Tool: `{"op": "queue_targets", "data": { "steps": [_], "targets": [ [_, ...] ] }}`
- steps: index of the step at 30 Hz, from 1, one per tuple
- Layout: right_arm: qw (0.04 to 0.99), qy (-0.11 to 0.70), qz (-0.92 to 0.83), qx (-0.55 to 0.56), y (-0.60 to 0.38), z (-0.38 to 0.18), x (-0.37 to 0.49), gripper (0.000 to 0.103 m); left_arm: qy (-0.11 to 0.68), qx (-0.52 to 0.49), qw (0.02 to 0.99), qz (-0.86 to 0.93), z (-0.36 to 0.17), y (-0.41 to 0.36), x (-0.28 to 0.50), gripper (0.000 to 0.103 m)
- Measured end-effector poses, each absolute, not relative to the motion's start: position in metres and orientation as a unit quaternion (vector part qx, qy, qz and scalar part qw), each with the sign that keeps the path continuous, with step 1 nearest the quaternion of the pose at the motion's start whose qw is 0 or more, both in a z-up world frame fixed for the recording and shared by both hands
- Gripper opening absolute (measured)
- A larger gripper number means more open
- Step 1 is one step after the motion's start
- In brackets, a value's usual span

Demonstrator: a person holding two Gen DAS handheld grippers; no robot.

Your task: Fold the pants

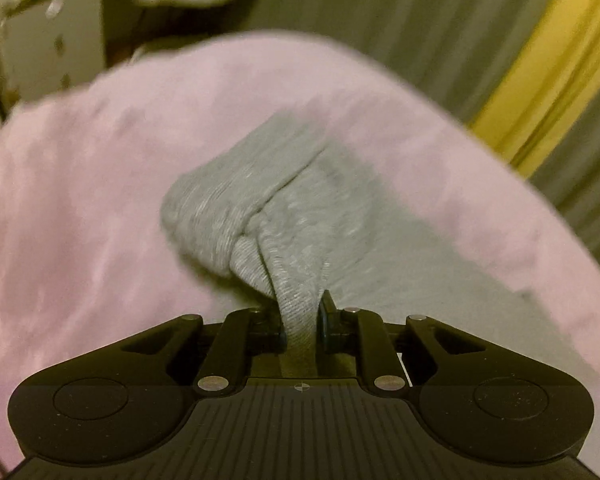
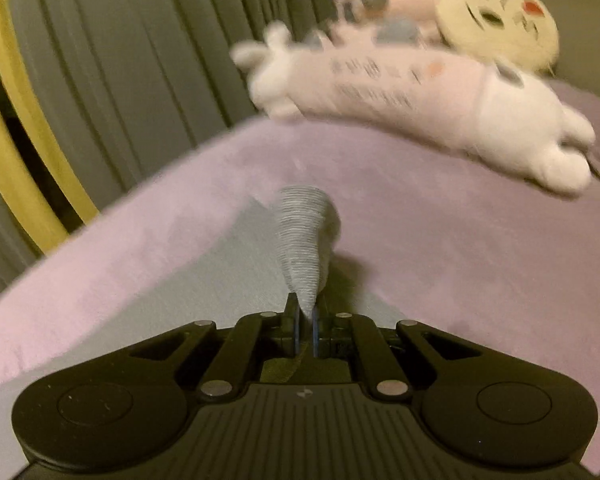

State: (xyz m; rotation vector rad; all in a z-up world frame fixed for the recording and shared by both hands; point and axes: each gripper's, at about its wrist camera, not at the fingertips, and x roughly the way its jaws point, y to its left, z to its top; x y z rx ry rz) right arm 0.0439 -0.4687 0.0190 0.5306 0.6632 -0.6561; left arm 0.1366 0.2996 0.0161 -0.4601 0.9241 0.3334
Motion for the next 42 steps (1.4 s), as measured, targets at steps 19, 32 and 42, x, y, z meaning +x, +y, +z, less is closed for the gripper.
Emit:
{"op": "queue_targets", "data": {
  "steps": [19, 32, 42],
  "targets": [
    [0.793, 0.405, -0.35, 0.291, -0.502, -0.027, 0.041, 0.075, 0.377, -0.075, 0.912, 0.14, 0.054, 0.241, 0.106, 0.081],
    [0.799, 0.396, -0.342, 0.297, -0.501, -0.015, 0.03, 0.083, 0.432, 0.013, 0.892, 0.132, 0.007, 0.193, 0.137, 0.075],
    [0.807, 0.373, -0.328, 0.319, -0.499, -0.015, 0.032, 0.085, 0.401, 0.027, 0.913, -0.064, 0.033, 0.084, 0.195, 0.087]
  ]
}}
